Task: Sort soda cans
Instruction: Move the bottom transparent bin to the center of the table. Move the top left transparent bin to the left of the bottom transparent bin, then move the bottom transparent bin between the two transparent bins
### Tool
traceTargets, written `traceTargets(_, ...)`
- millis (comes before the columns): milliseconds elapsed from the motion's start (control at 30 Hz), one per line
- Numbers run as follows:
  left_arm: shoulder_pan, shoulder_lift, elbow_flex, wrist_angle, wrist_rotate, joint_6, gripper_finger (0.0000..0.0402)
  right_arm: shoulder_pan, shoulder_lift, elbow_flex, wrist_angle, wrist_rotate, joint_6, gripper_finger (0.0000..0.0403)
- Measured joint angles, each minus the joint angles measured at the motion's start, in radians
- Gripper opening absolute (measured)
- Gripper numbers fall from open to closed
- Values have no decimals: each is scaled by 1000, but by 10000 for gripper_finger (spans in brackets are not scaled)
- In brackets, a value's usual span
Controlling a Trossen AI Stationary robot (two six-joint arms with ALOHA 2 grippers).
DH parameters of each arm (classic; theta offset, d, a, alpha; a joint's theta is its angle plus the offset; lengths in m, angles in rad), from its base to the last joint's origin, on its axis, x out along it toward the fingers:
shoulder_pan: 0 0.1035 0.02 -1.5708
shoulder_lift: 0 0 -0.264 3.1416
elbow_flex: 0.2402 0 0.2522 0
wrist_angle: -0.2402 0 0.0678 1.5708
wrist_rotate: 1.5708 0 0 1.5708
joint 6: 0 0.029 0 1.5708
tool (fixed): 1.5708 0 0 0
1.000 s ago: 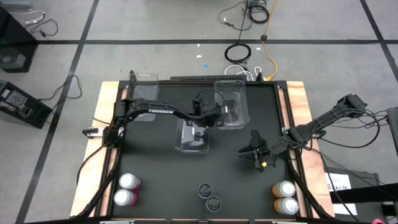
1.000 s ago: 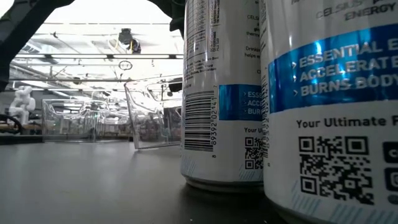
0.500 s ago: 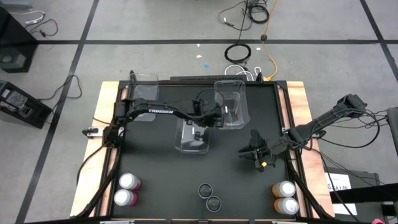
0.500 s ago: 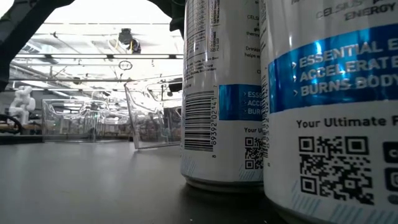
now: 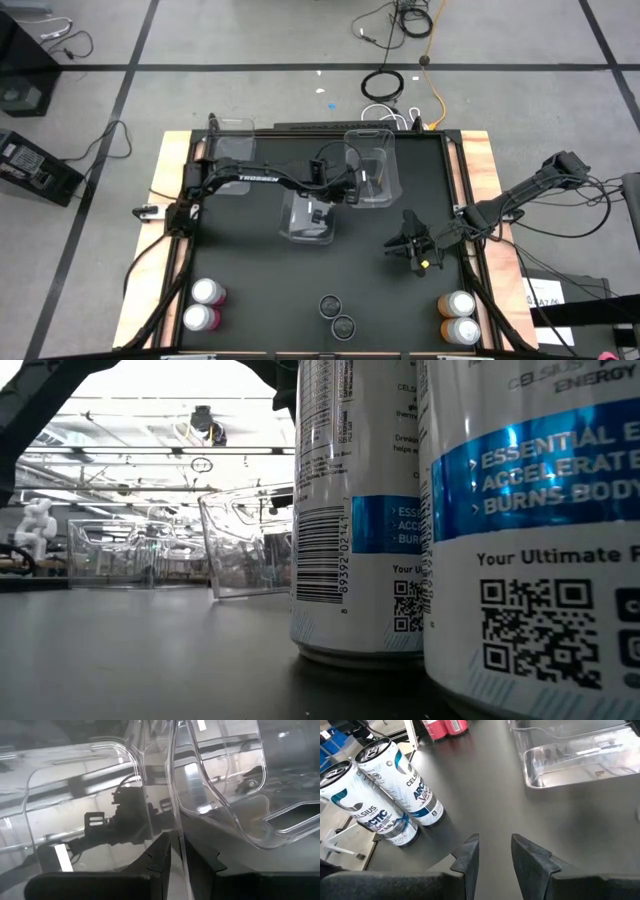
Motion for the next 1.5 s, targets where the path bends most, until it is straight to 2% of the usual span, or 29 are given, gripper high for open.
traceTargets(567,-1,0,-1,-30,-48,34,60,0,0,0,0,0,3,107)
traceTargets(1033,-8,-1,-40,-33,-41,31,61,0,0,0,0,0,8,107)
traceTargets(1400,-7,-1,-41,-32,-58,31,142,0,0,0,0,1,8,107)
traceTargets(1500,-4,-1,-41,-32,-10,31,147,0,0,0,0,0,8,107)
